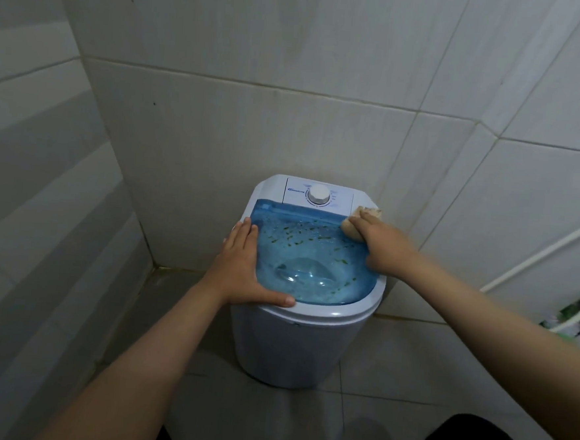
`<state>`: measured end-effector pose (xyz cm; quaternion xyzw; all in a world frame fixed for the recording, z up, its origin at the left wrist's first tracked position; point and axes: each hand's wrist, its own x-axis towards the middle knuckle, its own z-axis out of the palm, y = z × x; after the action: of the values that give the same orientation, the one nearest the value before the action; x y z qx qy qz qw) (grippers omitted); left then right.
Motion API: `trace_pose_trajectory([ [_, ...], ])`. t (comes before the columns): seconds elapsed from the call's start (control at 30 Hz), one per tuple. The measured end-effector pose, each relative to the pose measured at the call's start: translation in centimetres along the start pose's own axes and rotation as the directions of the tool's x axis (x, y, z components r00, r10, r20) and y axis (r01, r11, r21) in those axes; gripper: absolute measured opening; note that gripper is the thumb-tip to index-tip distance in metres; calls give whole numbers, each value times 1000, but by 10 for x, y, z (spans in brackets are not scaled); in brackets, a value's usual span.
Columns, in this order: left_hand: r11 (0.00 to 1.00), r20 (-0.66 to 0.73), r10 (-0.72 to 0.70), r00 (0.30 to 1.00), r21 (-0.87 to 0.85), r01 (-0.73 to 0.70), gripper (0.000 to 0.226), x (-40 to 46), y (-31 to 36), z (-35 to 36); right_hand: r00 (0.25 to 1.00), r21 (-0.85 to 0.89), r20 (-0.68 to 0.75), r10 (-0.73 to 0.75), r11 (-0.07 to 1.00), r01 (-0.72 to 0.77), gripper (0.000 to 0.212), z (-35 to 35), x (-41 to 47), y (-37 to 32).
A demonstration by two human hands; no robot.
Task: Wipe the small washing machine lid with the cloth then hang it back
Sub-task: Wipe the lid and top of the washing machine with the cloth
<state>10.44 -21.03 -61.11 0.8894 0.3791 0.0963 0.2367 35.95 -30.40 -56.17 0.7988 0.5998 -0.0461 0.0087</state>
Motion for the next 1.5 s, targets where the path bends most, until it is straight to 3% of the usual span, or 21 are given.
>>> trace_pose_trajectory([
  [0.27, 1000, 18, -8, 1000, 1, 8, 167, 1, 0, 0, 1000, 36, -27, -6, 999, 7, 81, 20, -62, -18],
  [0.73, 999, 38, -10, 999, 36, 9, 164, 1, 1, 0, 998, -45, 2, 66, 997, -65, 72, 31, -111, -77],
  [0.93, 999, 40, -18, 999, 29, 17, 165, 0, 2, 0, 999, -72, 40, -2, 997, 5, 72, 27, -117, -97],
  [1.07, 1000, 40, -14, 999, 14, 13, 165, 0, 3, -1, 982, 66, 100, -163, 985, 157, 69, 9, -114, -80],
  [1.17, 1000, 31, -7, 999, 9, 7, 164, -1, 3, -1, 975, 254, 121, -187, 955, 152, 64, -14, -105, -60],
  [1.27, 1000, 27, -2, 1000, 14, 2, 162, -1, 3, -1, 995, 383, 14, -101, 920, 88, 60, -36, -86, -43],
  [1.4, 1000, 23, -1, 1000, -5, 1, 163, 0, 2, 0, 970, 390, -238, 45, 919, 53, 58, -58, -39, -30],
  [1.5, 1000, 16, 6, 1000, -6, -6, 163, 0, 1, 0, 939, 372, -314, 138, 928, -12, 56, -58, 6, -24],
])
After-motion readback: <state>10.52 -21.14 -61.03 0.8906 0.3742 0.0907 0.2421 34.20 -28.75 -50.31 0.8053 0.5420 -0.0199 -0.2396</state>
